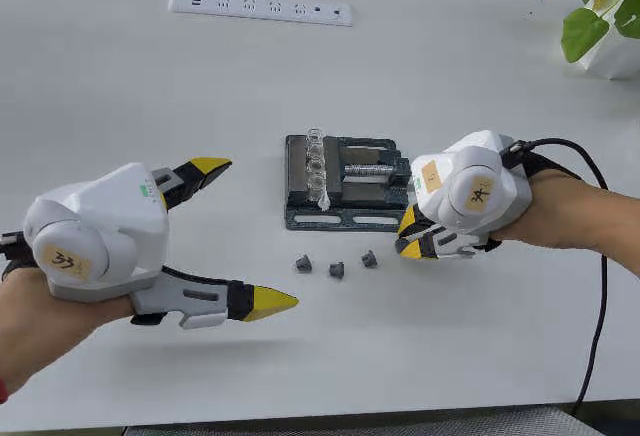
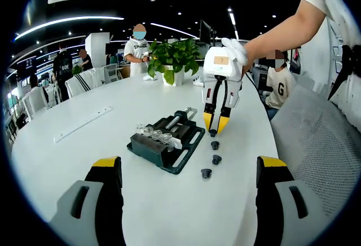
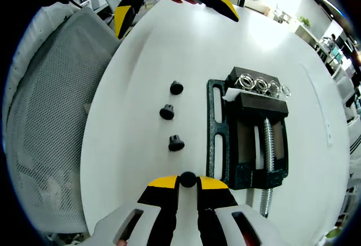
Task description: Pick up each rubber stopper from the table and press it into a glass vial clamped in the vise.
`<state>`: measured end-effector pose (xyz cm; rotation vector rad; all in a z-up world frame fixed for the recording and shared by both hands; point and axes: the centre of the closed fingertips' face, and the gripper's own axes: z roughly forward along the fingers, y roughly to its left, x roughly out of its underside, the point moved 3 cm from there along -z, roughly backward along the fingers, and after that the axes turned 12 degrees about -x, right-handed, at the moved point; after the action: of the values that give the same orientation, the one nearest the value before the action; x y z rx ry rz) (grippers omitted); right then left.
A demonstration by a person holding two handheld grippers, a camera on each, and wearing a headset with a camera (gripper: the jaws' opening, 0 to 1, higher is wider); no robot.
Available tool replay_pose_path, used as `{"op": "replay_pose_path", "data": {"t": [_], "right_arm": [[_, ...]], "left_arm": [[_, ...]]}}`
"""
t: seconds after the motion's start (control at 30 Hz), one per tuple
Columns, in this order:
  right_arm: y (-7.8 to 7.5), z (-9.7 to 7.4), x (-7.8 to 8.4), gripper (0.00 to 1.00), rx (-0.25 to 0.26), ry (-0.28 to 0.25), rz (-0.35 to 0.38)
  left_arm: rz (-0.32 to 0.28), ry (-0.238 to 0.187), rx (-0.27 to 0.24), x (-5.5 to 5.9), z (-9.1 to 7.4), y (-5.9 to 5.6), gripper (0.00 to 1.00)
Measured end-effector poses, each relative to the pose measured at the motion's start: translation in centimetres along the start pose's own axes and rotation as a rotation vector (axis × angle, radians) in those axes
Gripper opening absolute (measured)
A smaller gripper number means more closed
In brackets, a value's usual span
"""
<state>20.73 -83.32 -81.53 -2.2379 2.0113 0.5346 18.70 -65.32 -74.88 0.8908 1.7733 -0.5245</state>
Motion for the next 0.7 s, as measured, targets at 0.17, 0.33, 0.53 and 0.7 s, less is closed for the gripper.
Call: {"op": "replay_pose_path", "data": {"t": [0.17,0.33,0.53,0.7], "right_arm": [[-0.06,0.08,0.12,0.09,-0.002,0.009,-0.001],[0.05,0.07,0.09,0.09,-0.006,0.011,0.001],[0.07,0.12,0.20,0.08,-0.007,0.015,-0.002],[0.03,0.24,0.29,0.08,-0.009,0.012,0.000]], "left_arm": [[0.001,-0.002,-0.002,-0.11,-0.01,0.04,0.99],[-0.001,-0.001,0.000,-0.08,0.02,-0.07,0.99],[-0.002,-0.001,-0.002,0.05,-0.01,0.00,0.99],[-0.002,-0.002,-0.002,0.16,0.02,-0.02,0.99]]}}
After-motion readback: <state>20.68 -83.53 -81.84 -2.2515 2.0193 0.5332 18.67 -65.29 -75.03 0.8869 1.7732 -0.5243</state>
